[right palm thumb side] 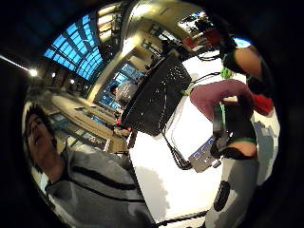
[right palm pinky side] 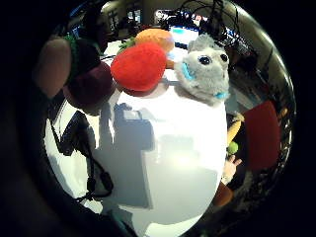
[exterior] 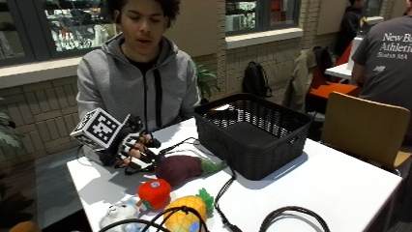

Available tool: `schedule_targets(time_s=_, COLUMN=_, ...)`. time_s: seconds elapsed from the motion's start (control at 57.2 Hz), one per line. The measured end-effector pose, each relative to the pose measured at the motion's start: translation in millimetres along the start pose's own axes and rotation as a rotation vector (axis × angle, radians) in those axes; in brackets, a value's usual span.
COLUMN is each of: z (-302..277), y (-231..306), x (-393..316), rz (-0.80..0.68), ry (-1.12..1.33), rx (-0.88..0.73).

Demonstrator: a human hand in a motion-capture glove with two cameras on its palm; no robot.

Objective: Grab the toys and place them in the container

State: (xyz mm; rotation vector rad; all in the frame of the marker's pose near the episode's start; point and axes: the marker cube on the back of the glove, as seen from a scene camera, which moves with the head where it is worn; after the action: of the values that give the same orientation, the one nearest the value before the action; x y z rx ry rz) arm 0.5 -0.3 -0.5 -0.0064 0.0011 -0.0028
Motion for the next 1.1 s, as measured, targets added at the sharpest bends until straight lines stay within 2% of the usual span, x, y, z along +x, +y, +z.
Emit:
schedule_targets(time_s=0.35, z=1, y=0, x=-3, rz=-0.027, ry=0.002, rx=-0.027)
schedule_targets(time_s=0.49, z=3, y=-8, x=-21, rz=-0.06, ry=0.096, rx=-0.035)
schedule_targets(time_s=0.56, z=7, y=-22, x=-32, rz=-0.08, ry=0.169, rx=-0.118)
schedule_targets(time_s=0.682, z=29, y=-52, x=-49, rz=-0.071, ry=0.267, rx=-0.36)
schedule_targets(time_s=0.875, z=64, y=-91, x=-36, rz=0.023, ry=0.507, rx=-0.668)
schedule_targets(time_s=0.997, z=78, y=-93, x=-21, rz=0.118, ry=0.597, rx=-0.797)
schedule_targets(time_s=1.102, z=83, y=-91, x=-13, rz=0.134, ry=0.58, rx=-0.798)
